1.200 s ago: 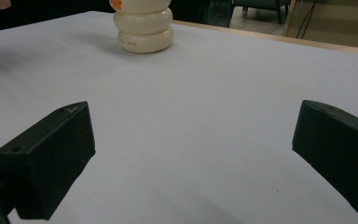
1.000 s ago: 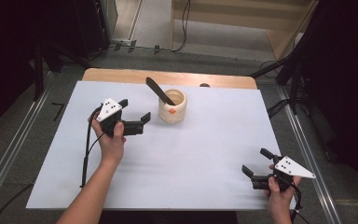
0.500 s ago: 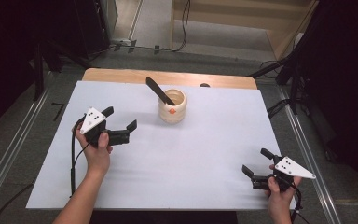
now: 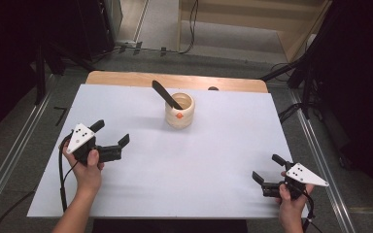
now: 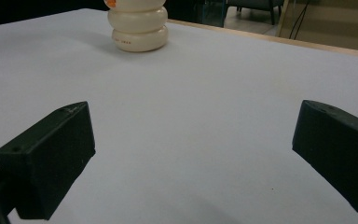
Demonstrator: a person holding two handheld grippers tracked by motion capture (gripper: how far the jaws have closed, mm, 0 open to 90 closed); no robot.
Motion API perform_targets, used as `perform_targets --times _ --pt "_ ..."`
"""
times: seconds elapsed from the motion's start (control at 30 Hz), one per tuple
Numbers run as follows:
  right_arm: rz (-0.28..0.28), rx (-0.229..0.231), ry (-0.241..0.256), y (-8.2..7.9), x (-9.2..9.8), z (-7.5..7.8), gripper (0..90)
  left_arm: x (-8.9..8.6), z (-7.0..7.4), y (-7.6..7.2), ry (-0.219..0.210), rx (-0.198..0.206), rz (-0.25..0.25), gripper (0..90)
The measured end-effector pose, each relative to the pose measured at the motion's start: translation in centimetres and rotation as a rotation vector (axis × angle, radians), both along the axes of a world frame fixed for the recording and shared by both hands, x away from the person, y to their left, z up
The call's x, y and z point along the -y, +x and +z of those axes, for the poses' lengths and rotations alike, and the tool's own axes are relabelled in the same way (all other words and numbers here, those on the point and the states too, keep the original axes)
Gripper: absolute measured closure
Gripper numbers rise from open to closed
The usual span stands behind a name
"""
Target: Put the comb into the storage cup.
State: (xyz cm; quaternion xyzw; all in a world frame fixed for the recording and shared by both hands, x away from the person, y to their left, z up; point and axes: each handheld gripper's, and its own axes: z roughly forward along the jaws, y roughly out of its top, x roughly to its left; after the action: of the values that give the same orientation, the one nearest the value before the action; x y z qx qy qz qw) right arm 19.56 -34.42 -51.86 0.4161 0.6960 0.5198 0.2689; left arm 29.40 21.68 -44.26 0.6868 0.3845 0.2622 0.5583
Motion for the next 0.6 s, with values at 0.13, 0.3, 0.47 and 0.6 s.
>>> perform_targets --times 0.13,0.3,0.47,0.6 --pt "-0.001 0.000 -0.002 0.0 0.0 0.0 0.0 -0.9 -0.2 -0.7 0.002 0.003 0.012 0.0" --pt "-0.004 -0.001 -0.003 0.0 0.0 0.0 0.0 -1.8 -0.7 -1.7 0.005 0.009 0.034 0.0" --pt "-0.009 -0.001 -0.008 0.0 0.0 0.0 0.0 -2.4 -1.1 -2.6 0.006 0.010 0.043 0.0" --pt "-0.014 -0.003 -0.012 0.0 -0.1 0.0 0.0 -2.8 -1.4 -3.1 0.001 0.012 0.047 0.0"
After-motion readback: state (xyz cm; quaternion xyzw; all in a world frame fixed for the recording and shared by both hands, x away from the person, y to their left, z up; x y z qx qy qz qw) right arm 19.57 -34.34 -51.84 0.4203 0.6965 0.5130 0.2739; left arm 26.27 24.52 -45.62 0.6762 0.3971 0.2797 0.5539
